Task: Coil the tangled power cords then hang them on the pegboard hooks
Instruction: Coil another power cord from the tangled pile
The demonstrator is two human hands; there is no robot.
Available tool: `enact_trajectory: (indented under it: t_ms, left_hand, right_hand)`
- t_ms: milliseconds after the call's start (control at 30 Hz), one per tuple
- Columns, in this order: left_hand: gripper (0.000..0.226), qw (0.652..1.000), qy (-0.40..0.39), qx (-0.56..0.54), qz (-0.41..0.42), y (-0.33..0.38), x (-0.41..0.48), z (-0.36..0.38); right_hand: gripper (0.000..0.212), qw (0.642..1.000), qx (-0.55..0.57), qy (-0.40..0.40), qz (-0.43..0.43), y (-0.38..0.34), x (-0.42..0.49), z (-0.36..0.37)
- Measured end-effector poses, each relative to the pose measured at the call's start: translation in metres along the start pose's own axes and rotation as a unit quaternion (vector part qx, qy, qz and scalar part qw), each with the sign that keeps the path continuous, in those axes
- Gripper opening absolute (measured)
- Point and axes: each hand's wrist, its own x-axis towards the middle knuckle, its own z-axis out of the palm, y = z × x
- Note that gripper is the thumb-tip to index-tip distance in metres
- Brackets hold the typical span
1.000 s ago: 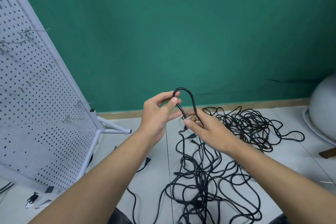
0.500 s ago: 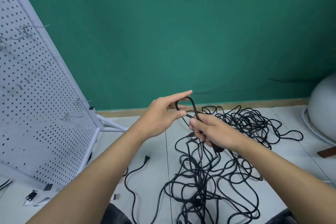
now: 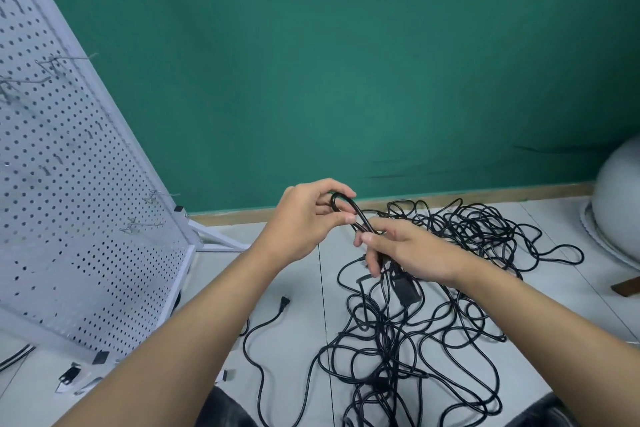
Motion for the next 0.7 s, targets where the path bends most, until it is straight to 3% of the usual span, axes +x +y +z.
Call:
enact_trajectory:
  t_ms: [233,333,400,533,600,700]
  left_hand:
    - [0.034,0.999,0.012,-0.026,0.015,0.001,-0.001,0.010]
    - [0.059,0.995,-0.052,-0.062,-0.051,-0.013,-0.003,0.009]
    - [0.061,0.988,-0.123,-0.012,-0.088,-0.027,-0.005,0.011]
    - [0.055,0.949,-0.249,0.182,-0.071,-0.039,-0.012,0.028]
    - [0.040,0.936,-0.275,0.208,-0.067,-0.045,-0.012,0.036]
    - [0.015,0.944,-0.269,0.169,-0.092,-0.051,-0.011,0.041]
  right_hand:
    - [0.029,0.997,0.065,0.028,0.018,-0.004,0.002,0.002]
    - [0.028,0.986,0.150,0.068,0.008,-0.007,0.003,0.001]
    - [0.028,0.976,0.203,0.077,0.001,-0.011,0.000,-0.004]
    - [0.025,0.951,0.303,0.065,-0.016,-0.020,-0.005,-0.012]
    - [0.024,0.941,0.334,0.057,-0.023,-0.023,-0.007,-0.014]
    - [0.024,0.941,0.323,0.093,-0.022,-0.022,-0.009,-0.019]
